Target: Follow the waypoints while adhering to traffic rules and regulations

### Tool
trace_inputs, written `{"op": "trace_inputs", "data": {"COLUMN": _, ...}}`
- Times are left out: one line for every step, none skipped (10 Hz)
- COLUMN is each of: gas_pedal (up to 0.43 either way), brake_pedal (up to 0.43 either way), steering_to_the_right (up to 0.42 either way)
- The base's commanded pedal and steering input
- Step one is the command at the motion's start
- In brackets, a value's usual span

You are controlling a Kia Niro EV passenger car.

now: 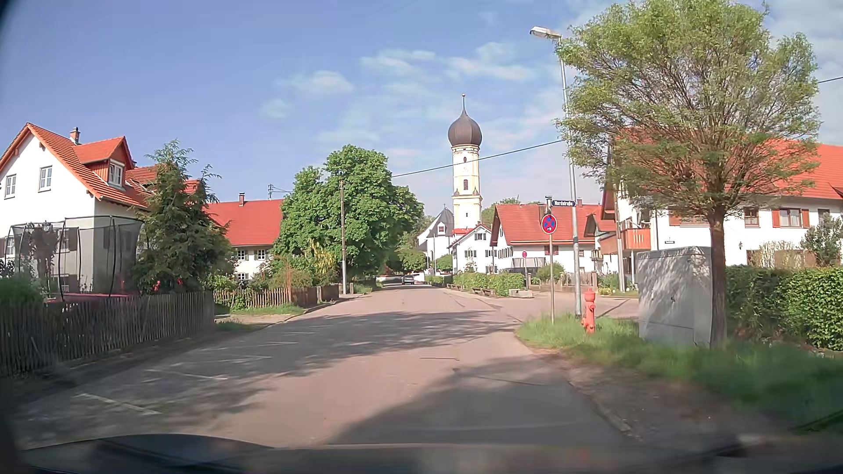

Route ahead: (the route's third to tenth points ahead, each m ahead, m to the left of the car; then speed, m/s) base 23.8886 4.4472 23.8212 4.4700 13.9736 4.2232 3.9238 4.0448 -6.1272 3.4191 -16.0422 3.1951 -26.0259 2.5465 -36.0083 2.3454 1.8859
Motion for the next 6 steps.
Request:
{"op": "trace_inputs", "data": {"gas_pedal": 0.067, "brake_pedal": 0.0, "steering_to_the_right": -0.06}}
{"op": "trace_inputs", "data": {"gas_pedal": 0.067, "brake_pedal": 0.0, "steering_to_the_right": -0.056}}
{"op": "trace_inputs", "data": {"gas_pedal": 0.067, "brake_pedal": 0.0, "steering_to_the_right": -0.054}}
{"op": "trace_inputs", "data": {"gas_pedal": 0.067, "brake_pedal": 0.0, "steering_to_the_right": -0.051}}
{"op": "trace_inputs", "data": {"gas_pedal": 0.067, "brake_pedal": 0.0, "steering_to_the_right": -0.048}}
{"op": "trace_inputs", "data": {"gas_pedal": 0.067, "brake_pedal": 0.0, "steering_to_the_right": -0.041}}
